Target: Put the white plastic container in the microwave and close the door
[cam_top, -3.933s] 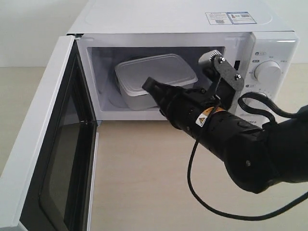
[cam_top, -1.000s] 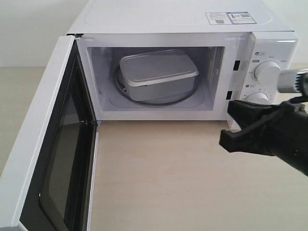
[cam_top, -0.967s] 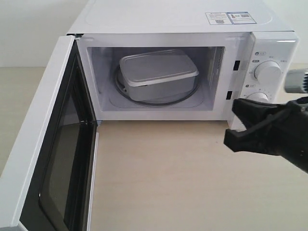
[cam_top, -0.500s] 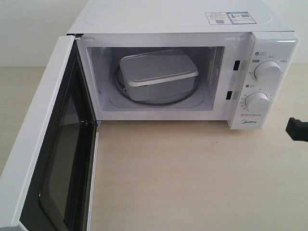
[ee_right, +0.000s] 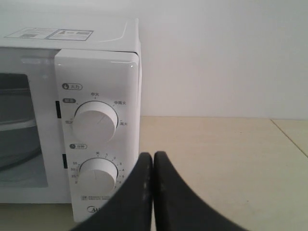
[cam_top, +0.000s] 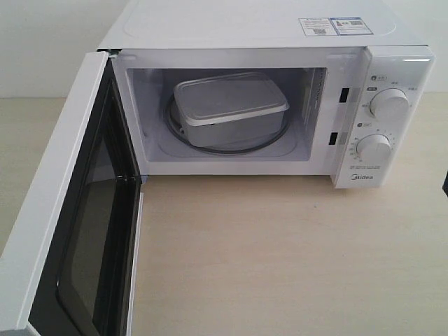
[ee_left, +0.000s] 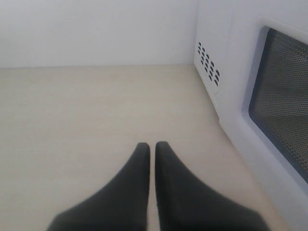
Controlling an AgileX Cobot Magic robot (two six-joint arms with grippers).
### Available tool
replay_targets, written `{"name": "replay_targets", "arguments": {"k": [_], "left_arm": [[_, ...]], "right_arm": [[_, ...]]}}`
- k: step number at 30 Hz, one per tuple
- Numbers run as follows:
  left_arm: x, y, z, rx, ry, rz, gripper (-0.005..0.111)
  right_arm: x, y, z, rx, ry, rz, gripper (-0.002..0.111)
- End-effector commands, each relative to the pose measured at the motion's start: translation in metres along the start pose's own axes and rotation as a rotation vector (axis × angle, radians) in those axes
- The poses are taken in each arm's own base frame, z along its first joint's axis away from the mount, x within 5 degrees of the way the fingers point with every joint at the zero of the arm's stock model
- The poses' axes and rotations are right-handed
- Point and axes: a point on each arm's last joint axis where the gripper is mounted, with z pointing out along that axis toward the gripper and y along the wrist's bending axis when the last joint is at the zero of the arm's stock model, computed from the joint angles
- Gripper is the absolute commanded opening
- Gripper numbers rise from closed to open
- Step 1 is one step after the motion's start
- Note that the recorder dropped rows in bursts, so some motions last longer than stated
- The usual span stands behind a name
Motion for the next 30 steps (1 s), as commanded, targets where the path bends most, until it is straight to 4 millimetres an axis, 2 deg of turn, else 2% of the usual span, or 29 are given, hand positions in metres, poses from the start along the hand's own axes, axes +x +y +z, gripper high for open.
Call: {"name": "replay_targets", "arguments": {"k": [1, 5, 7, 10, 12, 13, 16, 23, 27, 30], "left_arm": [[0.000, 0.000, 0.000, 0.001, -0.005, -0.001, 0.004], [-0.003, 0.000, 0.000, 0.001, -0.045, -0.001, 0.004], [-0.012, 0.000, -0.001, -0.001, -0.145, -0.001, 0.004], [-0.037, 0.001, -0.008, -0.004, -0.435, -0.015, 0.004], [-0.047, 0.001, -0.014, 0.007, -0.555, -0.063, 0.004], [-0.051, 0.001, -0.015, 0.014, -0.562, -0.084, 0.004], [-0.079, 0.000, -0.030, 0.035, -0.571, -0.133, 0.004], [-0.136, -0.002, -0.070, -0.008, -0.667, 0.028, 0.004], [-0.153, -0.002, -0.085, -0.052, -0.752, 0.152, 0.004], [-0.161, -0.004, -0.093, -0.043, -0.867, 0.162, 0.004]], "right_arm": [[0.001, -0.001, -0.001, 0.002, -0.001, -0.001, 0.000], [0.001, -0.001, -0.001, 0.003, -0.002, -0.001, 0.000], [0.001, -0.002, -0.001, 0.004, -0.002, -0.001, 0.000], [0.001, -0.002, -0.001, 0.005, -0.003, 0.001, 0.000], [0.001, -0.002, -0.001, 0.005, -0.003, -0.001, 0.000], [0.001, -0.002, -0.001, 0.005, -0.003, -0.001, 0.000], [0.001, -0.002, -0.001, 0.005, -0.003, 0.005, 0.000], [0.001, -0.002, -0.001, 0.005, -0.003, 0.005, 0.000], [0.001, -0.002, -0.001, 0.005, -0.003, 0.005, 0.000], [0.001, -0.002, -0.001, 0.005, -0.003, 0.007, 0.000]]}}
